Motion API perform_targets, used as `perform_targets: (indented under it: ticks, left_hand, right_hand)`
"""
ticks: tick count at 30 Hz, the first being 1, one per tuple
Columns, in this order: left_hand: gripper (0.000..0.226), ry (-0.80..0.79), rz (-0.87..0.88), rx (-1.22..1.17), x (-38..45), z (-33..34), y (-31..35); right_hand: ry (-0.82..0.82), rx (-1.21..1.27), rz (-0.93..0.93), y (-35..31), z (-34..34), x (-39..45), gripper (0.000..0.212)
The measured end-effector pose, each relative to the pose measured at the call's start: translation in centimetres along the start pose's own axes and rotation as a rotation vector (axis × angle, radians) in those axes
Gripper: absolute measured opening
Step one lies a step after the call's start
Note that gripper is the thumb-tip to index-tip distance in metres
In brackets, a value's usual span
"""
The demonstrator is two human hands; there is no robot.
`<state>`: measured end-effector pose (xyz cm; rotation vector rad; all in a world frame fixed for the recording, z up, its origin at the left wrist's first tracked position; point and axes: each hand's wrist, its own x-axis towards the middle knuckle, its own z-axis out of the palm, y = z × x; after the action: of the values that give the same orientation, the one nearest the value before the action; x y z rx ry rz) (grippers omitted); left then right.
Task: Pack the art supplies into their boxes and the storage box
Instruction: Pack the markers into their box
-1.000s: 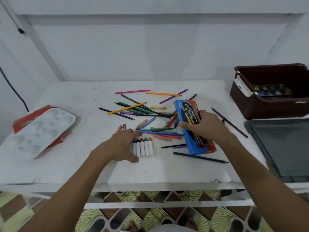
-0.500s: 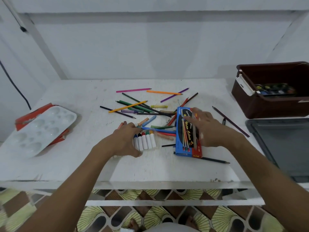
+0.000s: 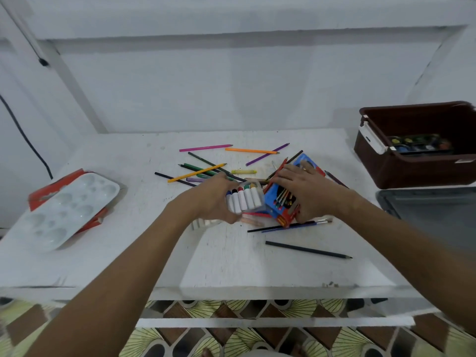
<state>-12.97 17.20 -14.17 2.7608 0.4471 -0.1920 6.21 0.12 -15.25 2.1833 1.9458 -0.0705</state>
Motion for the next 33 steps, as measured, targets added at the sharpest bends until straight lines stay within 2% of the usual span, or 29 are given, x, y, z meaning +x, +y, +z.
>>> perform_targets:
  ticks: [2, 8, 11, 16, 20, 27, 33]
  left_hand:
    - [0.063, 0.011, -0.016, 0.03, 0.5, -0.9, 0.2]
    - [0.078, 0.009, -0.079, 0.118, 0.9, -2.0, 0.6]
    - [0.077, 0.029, -0.072, 0.113, 1.2, -1.7, 1.0]
    - [0.07, 0.032, -0.064, 0.096, 1.5, -1.1, 1.3]
    - [0.068, 0.026, -0.052, 0.093, 1.4, -0.7, 0.8]
    - [0.074, 0.007, 0.065, 0.058, 1.6, 0.2, 1.3]
    - [0.083, -0.046, 0.1, 0.071, 2.1, 0.1, 1.6]
  right_hand:
    - [0.048, 0.007, 0.054, 1.0, 0.1, 0.1, 0.1]
    - [-0.029, 0.178, 0.267, 3.2, 0.0, -0.4, 0.106]
    - [-0.037, 0.27, 0.259, 2.6, -0.1, -0.7, 0.104]
    - [0.051, 0.395, 0.243, 1.4, 0.4, -1.6, 0.096]
    - [0.097, 0.444, 0.246, 1.1, 0.9, -2.2, 0.099]
    - [0.068, 0.43, 0.265, 0.9, 2.0, -1.7, 0.107]
    - [0.0, 0.505, 0.222, 0.8, 2.0, -1.5, 0.101]
